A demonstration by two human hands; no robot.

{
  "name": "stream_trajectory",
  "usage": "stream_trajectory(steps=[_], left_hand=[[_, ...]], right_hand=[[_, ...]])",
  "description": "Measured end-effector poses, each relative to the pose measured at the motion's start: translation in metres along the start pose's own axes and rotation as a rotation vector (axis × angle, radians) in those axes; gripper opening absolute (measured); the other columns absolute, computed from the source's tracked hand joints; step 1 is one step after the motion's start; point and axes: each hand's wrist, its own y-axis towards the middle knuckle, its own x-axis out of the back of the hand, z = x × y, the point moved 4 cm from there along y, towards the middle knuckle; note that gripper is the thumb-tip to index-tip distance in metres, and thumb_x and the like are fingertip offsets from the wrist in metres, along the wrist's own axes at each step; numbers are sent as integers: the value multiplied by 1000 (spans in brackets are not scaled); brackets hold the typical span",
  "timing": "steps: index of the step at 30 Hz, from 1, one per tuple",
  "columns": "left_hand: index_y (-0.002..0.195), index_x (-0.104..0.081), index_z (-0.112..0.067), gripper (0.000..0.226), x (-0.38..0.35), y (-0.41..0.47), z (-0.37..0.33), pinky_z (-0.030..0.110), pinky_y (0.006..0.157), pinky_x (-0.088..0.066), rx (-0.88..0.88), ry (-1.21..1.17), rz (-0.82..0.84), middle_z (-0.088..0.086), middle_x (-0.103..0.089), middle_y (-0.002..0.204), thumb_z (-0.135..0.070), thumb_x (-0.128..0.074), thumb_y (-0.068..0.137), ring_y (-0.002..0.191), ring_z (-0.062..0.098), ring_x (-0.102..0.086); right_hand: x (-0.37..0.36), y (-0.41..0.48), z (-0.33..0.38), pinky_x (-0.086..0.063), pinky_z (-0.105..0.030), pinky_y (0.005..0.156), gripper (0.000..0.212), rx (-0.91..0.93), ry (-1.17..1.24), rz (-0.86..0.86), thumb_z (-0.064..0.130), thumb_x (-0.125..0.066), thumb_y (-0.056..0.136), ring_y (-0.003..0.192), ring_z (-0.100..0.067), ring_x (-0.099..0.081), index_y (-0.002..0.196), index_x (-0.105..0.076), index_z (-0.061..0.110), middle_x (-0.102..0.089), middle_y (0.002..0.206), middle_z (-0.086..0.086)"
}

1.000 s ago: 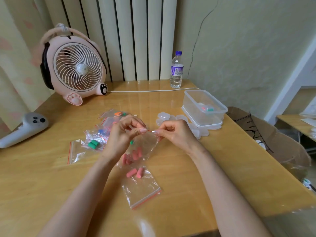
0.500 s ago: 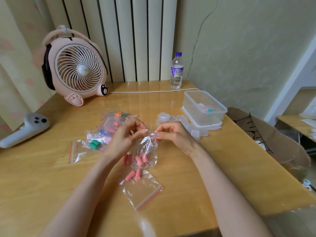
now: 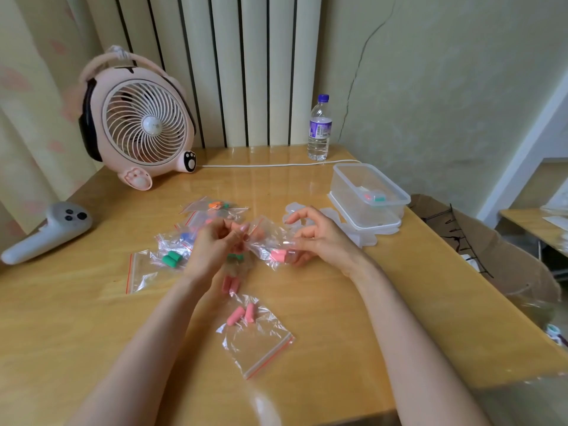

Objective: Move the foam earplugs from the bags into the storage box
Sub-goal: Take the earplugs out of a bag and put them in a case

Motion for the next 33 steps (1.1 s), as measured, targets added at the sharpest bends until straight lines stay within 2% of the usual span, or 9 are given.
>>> stream_trajectory(steps=[5, 9, 13, 17, 20, 23, 26, 29, 33], left_hand=[[70, -53, -6, 22, -5, -3, 3, 15, 46, -47, 64, 6, -1, 0, -62, 52, -10, -56, 91, 44, 5, -56], [80, -52, -1, 20, -4, -6, 6, 16, 40, -43, 137, 81, 28, 0, -59, 45, -16, -55, 93, 38, 7, -51], [71, -52, -4, 26, -9, -12, 6, 21, 33, -33, 240, 149, 80, 1, -54, 40, -17, -54, 93, 32, 15, -43], [64, -51, -3, 31, -13, -16, 4, 19, 29, -27, 278, 164, 94, 3, -50, 39, -11, -52, 93, 26, 16, -38], [62, -52, -2, 32, -12, -16, 4, 20, 28, -28, 289, 166, 91, 4, -50, 39, -8, -49, 93, 26, 17, -38], [62, -53, -3, 32, -10, -15, 4, 24, 35, -32, 261, 225, 81, 18, -59, 52, -8, -48, 94, 35, 23, -43], [65, -53, -3, 29, -10, -15, 2, 28, 42, -35, 214, 301, 77, 38, -60, 72, -8, -47, 94, 44, 29, -46], [69, -56, -6, 33, -11, -15, -2, 27, 40, -38, 129, 399, 68, 19, -63, 62, -23, -47, 96, 41, 28, -50], [83, -65, -19, 37, -7, -10, -7, 30, 67, -47, -87, 442, -38, 0, -66, 82, -51, -47, 87, 74, 16, -61]], right_hand=[[6, -1, 6, -51, -23, 55, 20, 75, 46, -85, -11, -57, 83, 55, -16, -62, 86, -62, 8, -62, 64, -12], [10, -5, 9, -54, -28, 64, 21, 87, 204, 4, -14, -51, 83, 65, -25, -66, 86, -68, -2, -66, 72, -19], [11, -6, 11, -55, -28, 69, 26, 126, 240, 42, -19, -54, 78, 72, -26, -69, 89, -68, -1, -69, 80, -15], [12, -3, 8, -58, -29, 66, 20, 106, 245, -34, -18, -61, 75, 65, -24, -70, 85, -67, -2, -69, 72, -16], [14, -2, 8, -56, -24, 58, 14, 100, 213, -134, -14, -61, 79, 54, -16, -65, 84, -67, -4, -69, 61, -5], [17, -1, 9, -45, -17, 51, 8, 102, 131, -244, -5, -66, 80, 48, -5, -52, 83, -69, 2, -64, 55, 8], [19, -3, 11, -40, -19, 50, 8, 96, 43, -273, 4, -71, 79, 47, -4, -44, 77, -70, 12, -57, 56, 6], [18, -3, 11, -37, -19, 49, 12, 102, 32, -279, 4, -71, 79, 44, -1, -42, 74, -69, 16, -55, 52, 9], [19, -3, 11, -36, -19, 48, 3, 121, 66, -315, 5, -70, 80, 45, -2, -41, 81, -69, 7, -55, 60, -1]])
